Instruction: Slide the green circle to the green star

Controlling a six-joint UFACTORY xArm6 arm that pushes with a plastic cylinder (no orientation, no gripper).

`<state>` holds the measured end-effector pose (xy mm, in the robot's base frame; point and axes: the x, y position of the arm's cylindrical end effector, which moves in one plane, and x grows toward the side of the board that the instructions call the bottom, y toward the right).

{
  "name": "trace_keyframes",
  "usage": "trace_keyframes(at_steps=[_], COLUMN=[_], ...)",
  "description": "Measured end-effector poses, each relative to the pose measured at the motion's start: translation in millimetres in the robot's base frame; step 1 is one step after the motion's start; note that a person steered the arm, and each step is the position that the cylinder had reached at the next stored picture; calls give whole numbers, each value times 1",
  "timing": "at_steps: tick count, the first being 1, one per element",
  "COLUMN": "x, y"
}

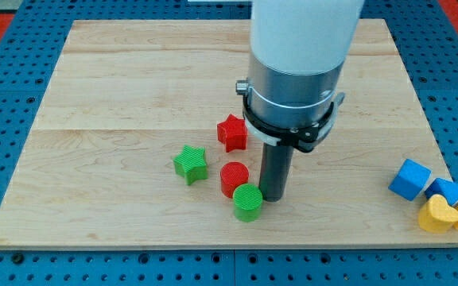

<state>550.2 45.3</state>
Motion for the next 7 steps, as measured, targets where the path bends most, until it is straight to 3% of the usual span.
trace_keyframes(at_steps=[7], x=[62], y=[-58])
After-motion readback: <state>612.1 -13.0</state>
